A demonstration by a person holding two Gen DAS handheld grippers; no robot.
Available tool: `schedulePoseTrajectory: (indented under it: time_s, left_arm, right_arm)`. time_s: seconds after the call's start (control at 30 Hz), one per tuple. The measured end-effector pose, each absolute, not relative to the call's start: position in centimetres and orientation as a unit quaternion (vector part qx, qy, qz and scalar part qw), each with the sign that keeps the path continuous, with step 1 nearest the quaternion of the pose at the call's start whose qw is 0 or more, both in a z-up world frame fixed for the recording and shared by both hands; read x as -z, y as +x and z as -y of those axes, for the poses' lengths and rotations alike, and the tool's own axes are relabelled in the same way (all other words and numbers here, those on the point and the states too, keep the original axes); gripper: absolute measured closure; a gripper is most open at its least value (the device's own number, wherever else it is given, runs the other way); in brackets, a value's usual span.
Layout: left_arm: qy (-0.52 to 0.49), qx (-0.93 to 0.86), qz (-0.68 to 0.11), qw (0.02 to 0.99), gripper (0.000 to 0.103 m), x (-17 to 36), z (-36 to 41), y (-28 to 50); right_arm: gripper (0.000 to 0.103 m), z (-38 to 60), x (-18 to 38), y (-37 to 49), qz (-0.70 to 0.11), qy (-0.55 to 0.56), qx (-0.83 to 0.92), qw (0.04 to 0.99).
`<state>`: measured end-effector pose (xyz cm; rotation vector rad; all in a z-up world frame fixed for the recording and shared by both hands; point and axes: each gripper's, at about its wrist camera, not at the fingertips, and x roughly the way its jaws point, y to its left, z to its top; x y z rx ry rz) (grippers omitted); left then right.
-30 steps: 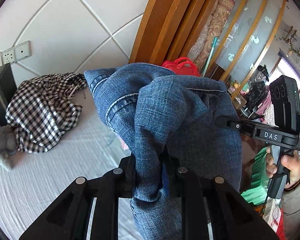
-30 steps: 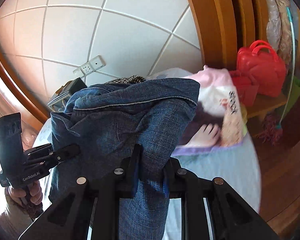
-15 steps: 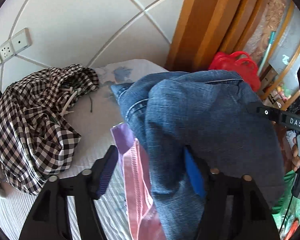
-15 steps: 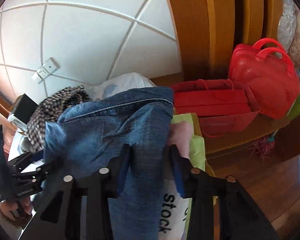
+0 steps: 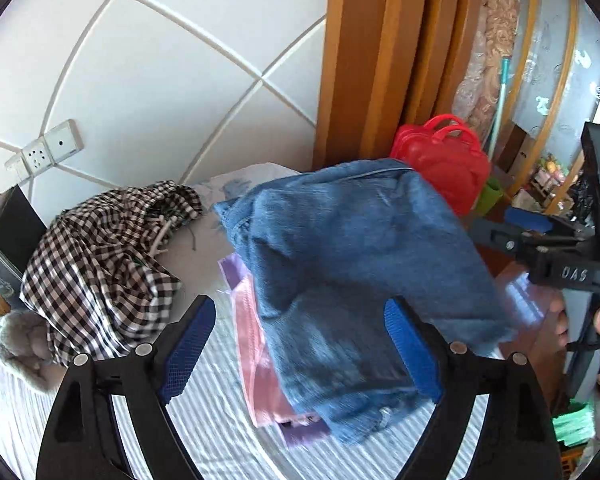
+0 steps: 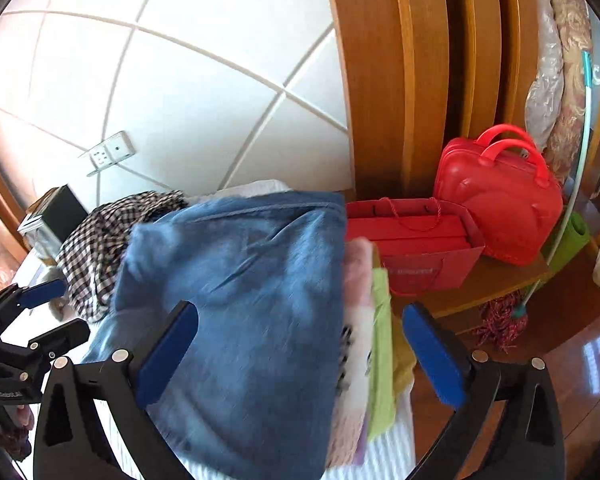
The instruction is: Fold clothes
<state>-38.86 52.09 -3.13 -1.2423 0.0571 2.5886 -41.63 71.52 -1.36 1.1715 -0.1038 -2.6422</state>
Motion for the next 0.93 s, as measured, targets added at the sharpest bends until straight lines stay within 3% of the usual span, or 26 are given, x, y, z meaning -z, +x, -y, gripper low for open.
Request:
schedulePoseTrajectory:
  time_s: [0.23, 0.47, 0.93]
  left_arm:
    - [-0.437, -0.888, 0.002, 0.144, 0.015, 2.3, -52.8, -34.7]
    - [-0.42, -0.899, -0.077, 0.099, 0.014, 1.9, -55.1, -33.0]
    - [-0.43, -0.892, -0.076, 0.117, 0.014, 2.7, -55.9, -32.3]
  right_arm:
    - [0.0, -69.1, 2.5, -36.1, 0.017, 0.423, 0.899, 0.112]
    - [0.0, -68.9, 3.5, -33.8, 0.024, 0.434, 0.895, 0.102]
    - [0.0, -68.8, 3.8, -32.9, 0.002, 0.439, 0.894, 0.086]
